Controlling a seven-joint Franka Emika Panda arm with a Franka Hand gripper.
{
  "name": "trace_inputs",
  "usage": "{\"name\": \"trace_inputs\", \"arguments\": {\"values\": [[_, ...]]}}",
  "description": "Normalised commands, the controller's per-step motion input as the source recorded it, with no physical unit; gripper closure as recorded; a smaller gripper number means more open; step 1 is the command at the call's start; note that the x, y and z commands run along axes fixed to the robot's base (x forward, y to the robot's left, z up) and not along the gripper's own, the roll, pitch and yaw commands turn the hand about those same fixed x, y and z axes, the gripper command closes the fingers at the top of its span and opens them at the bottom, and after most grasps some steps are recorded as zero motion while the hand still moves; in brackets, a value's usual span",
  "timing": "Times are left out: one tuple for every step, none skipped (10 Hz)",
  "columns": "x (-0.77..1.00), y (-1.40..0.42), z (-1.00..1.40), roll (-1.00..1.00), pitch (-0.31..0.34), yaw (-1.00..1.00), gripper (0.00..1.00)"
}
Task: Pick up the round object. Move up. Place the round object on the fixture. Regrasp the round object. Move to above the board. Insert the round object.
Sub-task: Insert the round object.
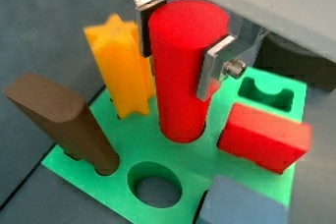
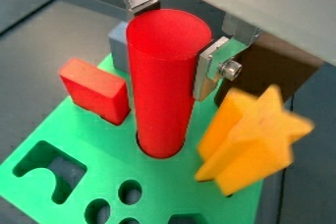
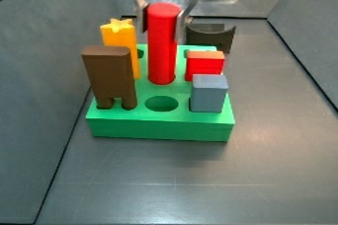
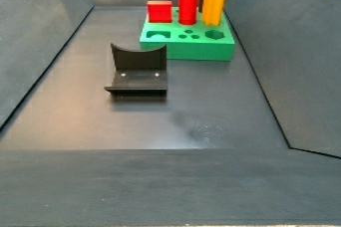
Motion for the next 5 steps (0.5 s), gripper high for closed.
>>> {"name": "trace_inputs", "arguments": {"values": [[0.00, 0.09, -0.68, -0.04, 0.000, -0.17, 1.00], [0.00, 0.07, -0.29, -0.26, -0.091, -0.25, 1.00], [0.09, 0.01, -0.12, -0.13, -0.009, -0.05, 1.00], [0.00, 0.00, 0.00, 0.00, 0.016, 0.00, 1.00], [0.00, 0.00, 0.00, 0.00, 0.000, 0.00, 1.00]]}}
